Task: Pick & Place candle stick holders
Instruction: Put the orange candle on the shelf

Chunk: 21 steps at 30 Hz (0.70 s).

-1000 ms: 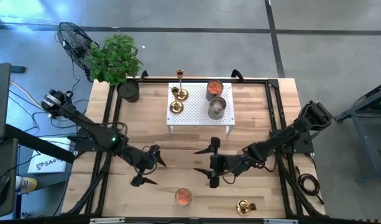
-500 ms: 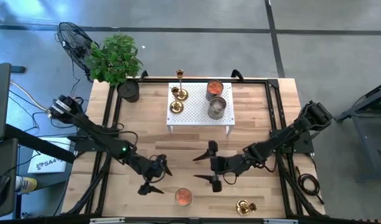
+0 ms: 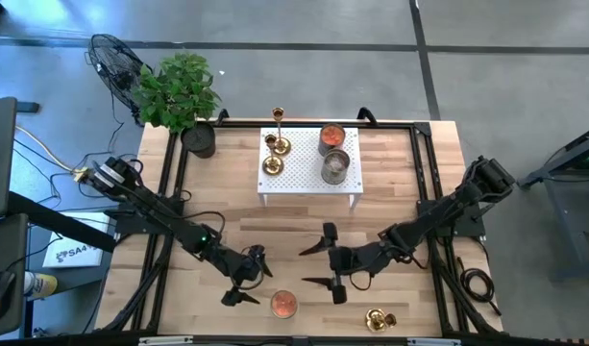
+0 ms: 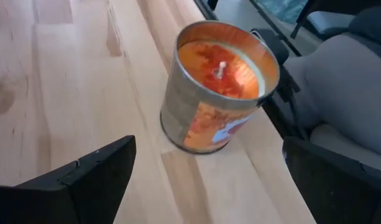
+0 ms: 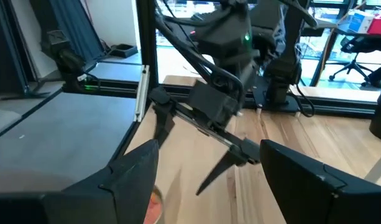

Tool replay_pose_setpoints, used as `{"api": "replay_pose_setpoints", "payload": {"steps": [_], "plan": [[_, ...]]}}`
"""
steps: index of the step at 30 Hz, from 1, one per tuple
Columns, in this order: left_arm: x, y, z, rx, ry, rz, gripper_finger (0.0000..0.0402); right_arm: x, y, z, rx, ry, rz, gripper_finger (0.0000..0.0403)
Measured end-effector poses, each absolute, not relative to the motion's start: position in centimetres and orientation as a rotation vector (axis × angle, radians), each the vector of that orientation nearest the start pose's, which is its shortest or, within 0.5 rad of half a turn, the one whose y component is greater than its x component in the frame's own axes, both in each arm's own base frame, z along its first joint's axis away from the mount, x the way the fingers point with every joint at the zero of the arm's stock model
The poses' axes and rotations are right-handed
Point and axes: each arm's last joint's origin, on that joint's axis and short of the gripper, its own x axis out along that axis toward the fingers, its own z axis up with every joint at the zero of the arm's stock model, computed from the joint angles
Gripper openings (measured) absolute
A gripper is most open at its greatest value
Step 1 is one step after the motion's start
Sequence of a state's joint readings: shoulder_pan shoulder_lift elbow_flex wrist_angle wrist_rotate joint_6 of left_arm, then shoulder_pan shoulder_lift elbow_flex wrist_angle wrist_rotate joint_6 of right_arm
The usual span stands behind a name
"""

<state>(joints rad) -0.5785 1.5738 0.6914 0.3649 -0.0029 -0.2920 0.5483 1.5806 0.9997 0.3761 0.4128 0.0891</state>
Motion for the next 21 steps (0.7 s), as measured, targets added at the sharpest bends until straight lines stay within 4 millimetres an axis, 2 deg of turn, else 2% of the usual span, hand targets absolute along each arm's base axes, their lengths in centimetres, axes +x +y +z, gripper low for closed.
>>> {"api": "replay_pose_setpoints", "payload": {"steps": [7,14,21], "plan": [[26.1,-17.3,16.7,-0.127,0.522,-0.561,0.0399,30.3,18.1,26.7,0.007,0.159,0.148,0.0275],[26.1,-17.2,16.7,-0.133,0.532,-0.553,0.0399,29.9,18.9,26.9,0.017,0.137,0.18,0.0275],[26.2,-17.1,16.6,-0.224,0.563,-0.495,0.0399,29.3,19.9,26.9,-0.002,0.137,0.209,0.0275]]}}
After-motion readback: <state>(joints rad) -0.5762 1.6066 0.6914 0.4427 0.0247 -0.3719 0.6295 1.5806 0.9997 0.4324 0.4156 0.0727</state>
